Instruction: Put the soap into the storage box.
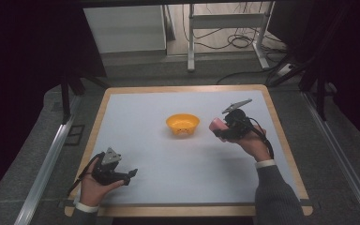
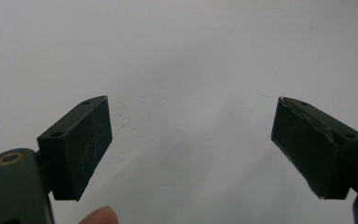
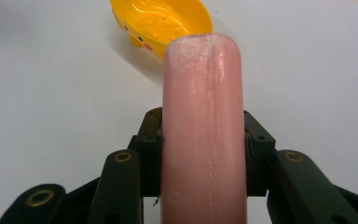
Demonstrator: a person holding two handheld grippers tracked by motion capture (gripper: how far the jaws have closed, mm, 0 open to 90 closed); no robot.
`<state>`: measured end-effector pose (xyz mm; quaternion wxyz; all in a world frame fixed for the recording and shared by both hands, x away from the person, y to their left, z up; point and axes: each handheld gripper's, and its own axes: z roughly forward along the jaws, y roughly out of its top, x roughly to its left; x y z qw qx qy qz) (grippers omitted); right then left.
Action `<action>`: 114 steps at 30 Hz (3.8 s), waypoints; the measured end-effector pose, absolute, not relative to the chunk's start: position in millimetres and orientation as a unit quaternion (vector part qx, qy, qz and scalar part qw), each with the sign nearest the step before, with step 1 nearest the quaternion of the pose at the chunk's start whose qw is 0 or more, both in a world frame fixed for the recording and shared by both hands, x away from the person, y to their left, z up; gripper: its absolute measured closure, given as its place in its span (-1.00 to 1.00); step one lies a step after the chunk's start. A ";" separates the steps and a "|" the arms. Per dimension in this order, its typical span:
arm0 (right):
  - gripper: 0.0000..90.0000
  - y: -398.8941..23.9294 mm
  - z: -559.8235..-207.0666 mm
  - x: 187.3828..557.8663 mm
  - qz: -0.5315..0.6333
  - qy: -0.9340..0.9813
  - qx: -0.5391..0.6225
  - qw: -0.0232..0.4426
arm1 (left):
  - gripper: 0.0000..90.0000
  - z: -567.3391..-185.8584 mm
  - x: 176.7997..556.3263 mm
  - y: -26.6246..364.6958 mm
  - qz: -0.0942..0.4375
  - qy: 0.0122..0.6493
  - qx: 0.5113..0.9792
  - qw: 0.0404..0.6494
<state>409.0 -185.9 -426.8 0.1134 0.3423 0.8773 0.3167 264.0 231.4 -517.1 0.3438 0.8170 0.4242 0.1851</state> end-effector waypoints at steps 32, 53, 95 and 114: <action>0.32 -165.5 -420.6 439.5 0.311 0.890 0.318 0.101 | -0.71 -516.8 263.5 231.4 0.184 0.424 0.817 0.344; 0.32 -131.9 -418.2 458.2 0.304 0.908 0.276 0.088 | -0.72 -514.6 262.4 232.1 0.180 0.421 0.818 0.349; 0.32 -78.9 -430.5 501.8 0.279 0.932 0.211 0.096 | -0.72 -515.6 263.1 232.3 0.180 0.420 0.820 0.346; 0.31 -57.2 -452.4 505.8 0.254 0.947 0.169 0.095 | -0.72 -516.7 263.6 231.0 0.179 0.417 0.821 0.345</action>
